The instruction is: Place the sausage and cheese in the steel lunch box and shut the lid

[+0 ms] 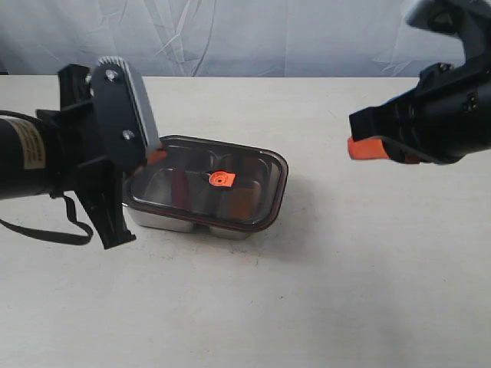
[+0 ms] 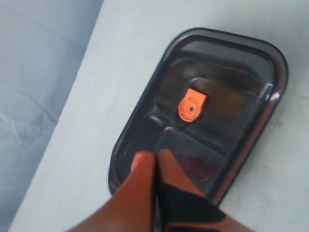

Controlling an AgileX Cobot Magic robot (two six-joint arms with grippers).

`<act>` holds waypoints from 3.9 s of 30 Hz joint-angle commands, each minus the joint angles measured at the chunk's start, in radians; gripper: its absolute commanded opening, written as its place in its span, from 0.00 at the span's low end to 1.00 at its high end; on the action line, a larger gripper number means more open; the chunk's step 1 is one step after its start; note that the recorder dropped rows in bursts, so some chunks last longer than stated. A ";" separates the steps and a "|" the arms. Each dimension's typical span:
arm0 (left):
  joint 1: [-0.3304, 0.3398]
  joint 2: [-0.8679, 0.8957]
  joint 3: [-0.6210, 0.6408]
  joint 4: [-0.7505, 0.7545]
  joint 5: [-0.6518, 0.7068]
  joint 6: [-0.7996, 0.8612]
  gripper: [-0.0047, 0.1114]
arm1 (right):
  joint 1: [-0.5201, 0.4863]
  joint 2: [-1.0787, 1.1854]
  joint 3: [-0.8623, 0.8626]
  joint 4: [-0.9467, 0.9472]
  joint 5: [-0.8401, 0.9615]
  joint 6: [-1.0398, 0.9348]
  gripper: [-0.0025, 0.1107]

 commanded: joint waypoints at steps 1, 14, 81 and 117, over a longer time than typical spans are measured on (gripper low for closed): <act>0.098 -0.032 0.001 -0.007 0.008 -0.283 0.04 | -0.002 0.123 -0.004 0.001 0.098 0.004 0.02; 0.354 -0.032 -0.001 -0.036 0.125 -0.617 0.04 | 0.144 0.511 -0.179 -0.012 0.171 0.004 0.02; 0.354 -0.032 -0.001 -0.059 0.101 -0.617 0.04 | 0.155 0.666 -0.293 -0.105 -0.054 0.136 0.02; 0.354 -0.032 -0.001 -0.059 0.103 -0.617 0.04 | 0.155 0.771 -0.328 -0.131 -0.097 0.139 0.02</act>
